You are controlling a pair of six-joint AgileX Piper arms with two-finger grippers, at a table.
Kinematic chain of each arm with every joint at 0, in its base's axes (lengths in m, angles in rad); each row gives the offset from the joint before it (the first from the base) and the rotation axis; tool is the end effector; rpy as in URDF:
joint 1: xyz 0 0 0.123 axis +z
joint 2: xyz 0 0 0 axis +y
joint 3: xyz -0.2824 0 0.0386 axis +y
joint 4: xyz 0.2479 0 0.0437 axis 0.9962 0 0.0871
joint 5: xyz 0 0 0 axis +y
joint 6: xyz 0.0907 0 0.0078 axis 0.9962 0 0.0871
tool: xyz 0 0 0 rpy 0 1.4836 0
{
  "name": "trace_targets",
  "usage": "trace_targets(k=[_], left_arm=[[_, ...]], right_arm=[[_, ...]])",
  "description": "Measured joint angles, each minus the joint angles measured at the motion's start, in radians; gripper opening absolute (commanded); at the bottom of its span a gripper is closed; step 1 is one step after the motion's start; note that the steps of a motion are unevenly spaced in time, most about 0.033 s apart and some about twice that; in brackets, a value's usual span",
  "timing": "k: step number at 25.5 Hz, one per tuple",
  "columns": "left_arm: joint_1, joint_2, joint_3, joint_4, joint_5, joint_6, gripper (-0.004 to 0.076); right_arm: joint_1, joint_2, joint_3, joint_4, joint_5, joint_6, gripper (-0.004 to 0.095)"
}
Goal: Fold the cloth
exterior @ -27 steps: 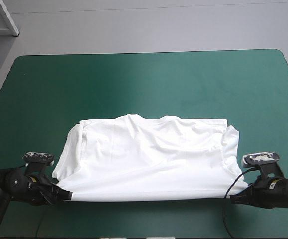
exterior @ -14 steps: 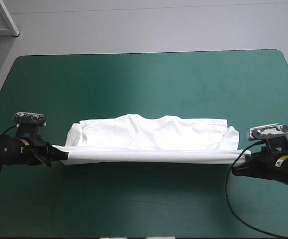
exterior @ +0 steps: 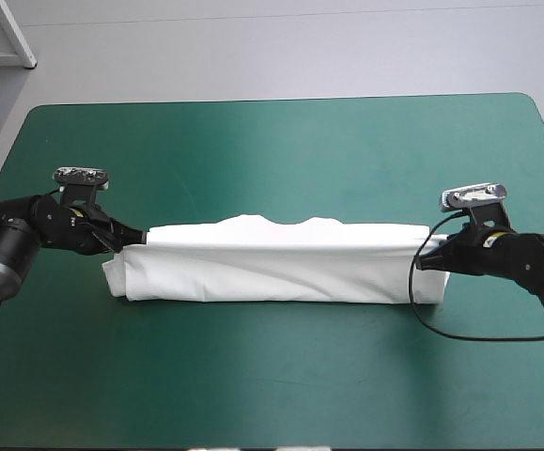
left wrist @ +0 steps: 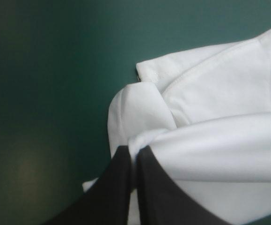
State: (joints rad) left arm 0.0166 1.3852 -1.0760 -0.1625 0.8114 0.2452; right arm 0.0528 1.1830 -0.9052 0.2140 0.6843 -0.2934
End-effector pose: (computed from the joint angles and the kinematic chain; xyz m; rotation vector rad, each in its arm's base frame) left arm 0.2821 -0.0060 0.2964 0.1928 2.5823 -0.0981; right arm 0.2369 0.0248 0.3044 -0.2776 2.4122 0.1305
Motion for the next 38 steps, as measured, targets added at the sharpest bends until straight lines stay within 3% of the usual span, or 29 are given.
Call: trace_targets(k=[9, 12, 17, 19, 21, 27, 32, 36, 38], left_arm=[[0.0, 0.129, -0.002, -0.077, -0.127, 0.024, 0.0019], [0.0, 0.148, -0.007, -0.113, -0.173, 0.074, 0.0023], [0.0, 0.156, -0.009, -0.121, -0.197, 0.107, 0.0169], [0.0, 0.157, -0.009, -0.14, -0.206, 0.136, 0.0388], [0.0, 0.157, -0.017, -0.173, -0.206, 0.165, 0.0496], [0.0, 0.152, -0.076, -0.275, -0.179, 0.227, 0.049], [-0.042, 0.148, -0.086, -0.362, -0.114, 0.303, 0.0473], [-0.141, 0.148, -0.086, -0.386, -0.096, 0.319, 0.0355], [-0.206, 0.148, -0.086, -0.388, -0.102, 0.319, 0.0256]], right_arm=[[0.0, 0.199, -0.113, 0.001, -0.053, -0.011, -0.0014], [0.0, 0.256, -0.15, 0.001, -0.06, -0.013, 0.0039], [0.0, 0.275, -0.186, -0.003, -0.075, -0.016, 0.0129], [0.0, 0.276, -0.202, -0.012, -0.094, -0.018, 0.0245], [0.0, 0.276, -0.215, -0.019, -0.108, -0.018, 0.0357], [0.0, 0.275, -0.229, -0.097, -0.09, 0.037, 0.0367], [0.0, 0.233, -0.229, -0.13, -0.013, 0.074, 0.0276], [0.0, 0.149, -0.229, -0.143, 0.017, 0.079, 0.0204], [-0.003, 0.094, -0.229, -0.145, 0.022, 0.08, 0.0165]])
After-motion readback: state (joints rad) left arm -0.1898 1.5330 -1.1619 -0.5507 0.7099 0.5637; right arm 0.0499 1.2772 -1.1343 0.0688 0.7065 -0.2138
